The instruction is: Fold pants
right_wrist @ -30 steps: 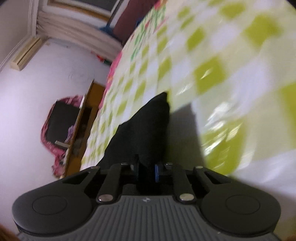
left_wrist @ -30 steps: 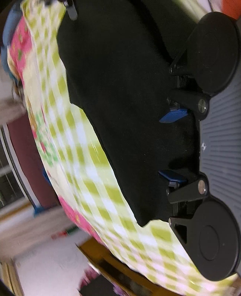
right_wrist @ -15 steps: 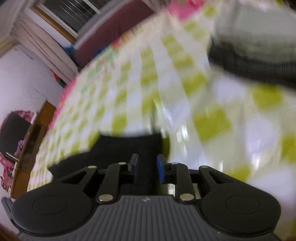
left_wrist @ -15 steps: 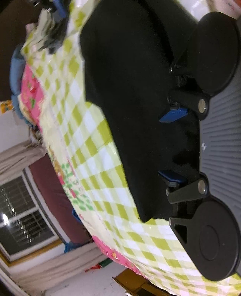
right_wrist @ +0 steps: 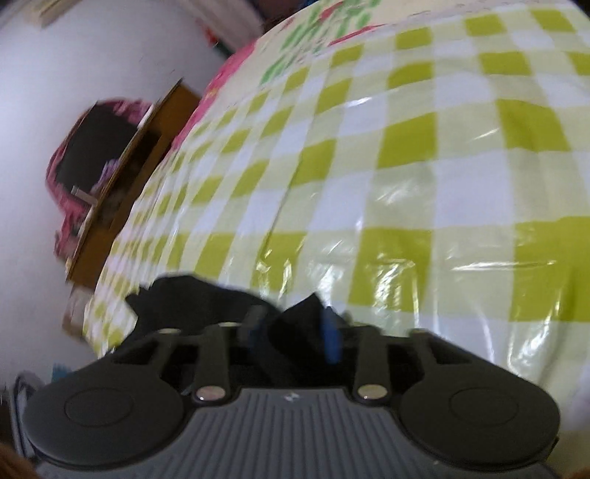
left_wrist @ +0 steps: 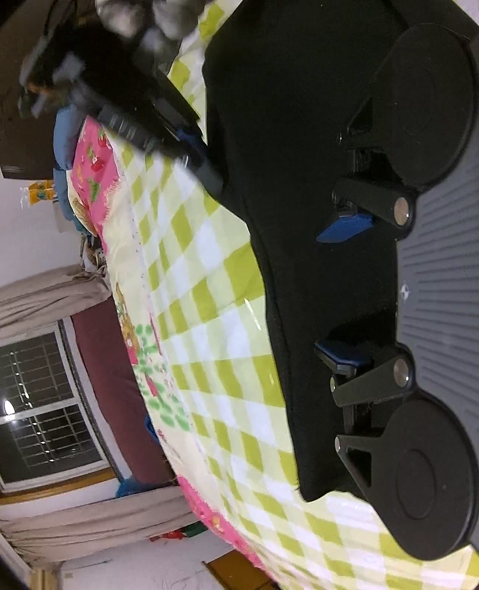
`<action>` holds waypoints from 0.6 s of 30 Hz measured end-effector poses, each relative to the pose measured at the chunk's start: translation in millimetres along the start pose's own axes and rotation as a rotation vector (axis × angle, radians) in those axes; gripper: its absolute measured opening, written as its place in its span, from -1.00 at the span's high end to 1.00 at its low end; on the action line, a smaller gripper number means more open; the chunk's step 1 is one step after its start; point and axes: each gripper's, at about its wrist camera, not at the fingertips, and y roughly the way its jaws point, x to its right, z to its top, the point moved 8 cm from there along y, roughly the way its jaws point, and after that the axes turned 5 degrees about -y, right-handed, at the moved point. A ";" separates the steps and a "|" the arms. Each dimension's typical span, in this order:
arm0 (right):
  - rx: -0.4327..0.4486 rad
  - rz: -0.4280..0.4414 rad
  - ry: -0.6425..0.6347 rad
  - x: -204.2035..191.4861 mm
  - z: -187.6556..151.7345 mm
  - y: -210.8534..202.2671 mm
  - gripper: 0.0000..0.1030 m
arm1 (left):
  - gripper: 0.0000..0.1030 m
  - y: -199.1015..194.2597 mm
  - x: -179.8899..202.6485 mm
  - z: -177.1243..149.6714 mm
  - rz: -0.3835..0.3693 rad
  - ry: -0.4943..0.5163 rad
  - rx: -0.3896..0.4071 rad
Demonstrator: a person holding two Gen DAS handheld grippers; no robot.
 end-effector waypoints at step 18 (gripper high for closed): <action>0.336 -0.214 0.253 35.6 -50.9 -124.8 0.84 | -0.66 -8.1 -4.3 1.7 0.043 -0.048 0.003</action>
